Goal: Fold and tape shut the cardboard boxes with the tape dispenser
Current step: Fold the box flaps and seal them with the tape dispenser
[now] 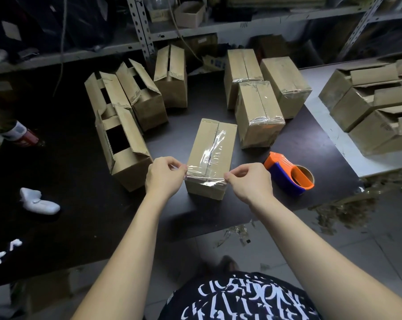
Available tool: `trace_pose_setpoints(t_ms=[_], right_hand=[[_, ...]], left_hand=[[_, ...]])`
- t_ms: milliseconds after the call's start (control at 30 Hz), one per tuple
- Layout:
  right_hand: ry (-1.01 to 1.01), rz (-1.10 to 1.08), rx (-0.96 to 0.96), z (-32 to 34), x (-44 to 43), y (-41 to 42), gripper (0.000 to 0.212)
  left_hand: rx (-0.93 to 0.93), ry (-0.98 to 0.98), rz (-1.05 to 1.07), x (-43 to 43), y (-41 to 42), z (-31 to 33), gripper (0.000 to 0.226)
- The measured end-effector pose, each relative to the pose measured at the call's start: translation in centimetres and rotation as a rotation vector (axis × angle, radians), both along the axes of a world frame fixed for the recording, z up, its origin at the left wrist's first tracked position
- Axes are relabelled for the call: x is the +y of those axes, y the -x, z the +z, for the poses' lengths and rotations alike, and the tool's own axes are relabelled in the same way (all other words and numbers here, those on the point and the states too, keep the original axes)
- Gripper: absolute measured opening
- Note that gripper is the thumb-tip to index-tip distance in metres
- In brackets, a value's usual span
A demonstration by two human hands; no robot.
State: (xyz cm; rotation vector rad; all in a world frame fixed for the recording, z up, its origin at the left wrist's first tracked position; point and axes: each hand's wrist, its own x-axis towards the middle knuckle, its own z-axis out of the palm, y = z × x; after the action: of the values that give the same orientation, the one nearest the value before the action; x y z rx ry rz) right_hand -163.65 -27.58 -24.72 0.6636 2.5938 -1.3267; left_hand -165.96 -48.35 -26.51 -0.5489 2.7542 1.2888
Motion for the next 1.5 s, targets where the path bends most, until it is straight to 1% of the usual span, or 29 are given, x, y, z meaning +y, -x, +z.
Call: trace_pose_setpoints(t_ms=[67, 133, 200, 300, 400, 467, 533, 633, 700, 800, 833, 933, 1033, 1100, 1133, 1167, 1233, 1300, 1333, 1400, 1467, 1500], right_hand=[[0.082, -0.040, -0.021, -0.3, -0.1, 0.0, 0.014], [0.231, -0.108, -0.054, -0.5, -0.2, 0.0, 0.013], [0.382, -0.193, -0.073, -0.6, -0.2, -0.2, 0.009], [0.580, -0.314, -0.094, -0.5, 0.0, -0.6, 0.019], [0.733, -0.347, -0.181, -0.6, 0.4, -0.6, 0.018], [0.779, -0.344, -0.243, -1.0, 0.6, -0.6, 0.021], [0.787, -0.344, -0.288, -1.7, 0.8, -0.4, 0.024], [0.852, -0.363, -0.366, -2.3, 0.9, -0.2, 0.031], [0.915, -0.389, -0.458, -2.5, 0.9, -0.4, 0.036], [0.985, -0.379, -0.557, -3.1, 0.8, -1.1, 0.054], [0.996, -0.348, -0.565, -3.3, 0.7, -1.3, 0.056], [0.985, -0.274, -0.554, -3.7, 0.4, -1.2, 0.044], [0.991, -0.265, -0.541, -3.8, 0.7, -1.2, 0.031], [0.970, -0.253, -0.497, -4.1, 0.8, -1.5, 0.025], [0.948, -0.251, -0.442, -4.3, 0.8, -1.6, 0.021], [0.915, -0.252, -0.355, -4.8, 0.9, -1.6, 0.018], [0.782, -0.228, -0.128, -5.3, 1.1, -1.7, 0.013], [0.587, -0.167, 0.111, -5.1, 1.6, -1.7, 0.011], [0.492, -0.121, 0.219, -5.0, 2.0, -1.7, 0.011], [0.367, 0.022, 0.393, -4.6, 2.8, -1.6, 0.016], [0.269, 0.222, 0.498, -4.0, 3.4, -1.5, 0.023], [0.213, 0.321, 0.541, -3.9, 3.6, -1.4, 0.026]], left_hand=[[-0.001, 0.010, 0.001, -0.1, 0.1, -0.4, 0.017], [-0.006, -0.015, 0.009, -0.2, 0.0, -0.7, 0.016], [-0.016, -0.131, 0.035, -0.3, -0.2, -0.7, 0.015], [-0.096, -0.347, 0.109, -0.2, -0.6, -0.6, 0.014], [-0.187, -0.495, 0.138, -0.3, -0.6, -0.8, 0.015], [-0.213, -0.535, 0.089, -0.7, -0.5, -0.9, 0.029], [-0.223, -0.497, 0.010, -1.0, -0.5, -1.0, 0.040], [-0.229, -0.411, -0.093, -1.2, -0.3, -1.1, 0.035], [-0.255, -0.413, -0.126, -1.2, -0.2, -1.1, 0.032], [-0.319, -0.418, -0.175, -0.9, -0.3, -1.0, 0.029], [-0.335, -0.396, -0.194, -0.8, -0.4, -1.1, 0.031], [-0.344, -0.335, -0.238, -0.6, -0.8, -1.6, 0.040], [-0.303, -0.309, -0.218, -0.2, -1.3, -1.9, 0.045], [-0.206, -0.266, -0.167, -0.1, -1.3, -2.6, 0.045], [-0.145, -0.221, -0.148, -0.1, -1.3, -3.2, 0.046], [-0.100, -0.161, -0.141, -0.1, -1.2, -3.7, 0.047], [-0.059, -0.063, -0.127, 0.3, -1.3, -3.9, 0.044], [-0.014, -0.058, -0.062, 0.7, -1.4, -3.8, 0.033], [0.034, -0.065, -0.025, 0.8, -1.6, -3.7, 0.029], [0.188, -0.050, -0.006, 0.4, -2.1, -3.2, 0.023], [0.347, -0.035, -0.104, -0.5, -2.5, -2.8, 0.024], [0.390, -0.018, -0.191, -0.9, -2.6, -2.8, 0.027]])
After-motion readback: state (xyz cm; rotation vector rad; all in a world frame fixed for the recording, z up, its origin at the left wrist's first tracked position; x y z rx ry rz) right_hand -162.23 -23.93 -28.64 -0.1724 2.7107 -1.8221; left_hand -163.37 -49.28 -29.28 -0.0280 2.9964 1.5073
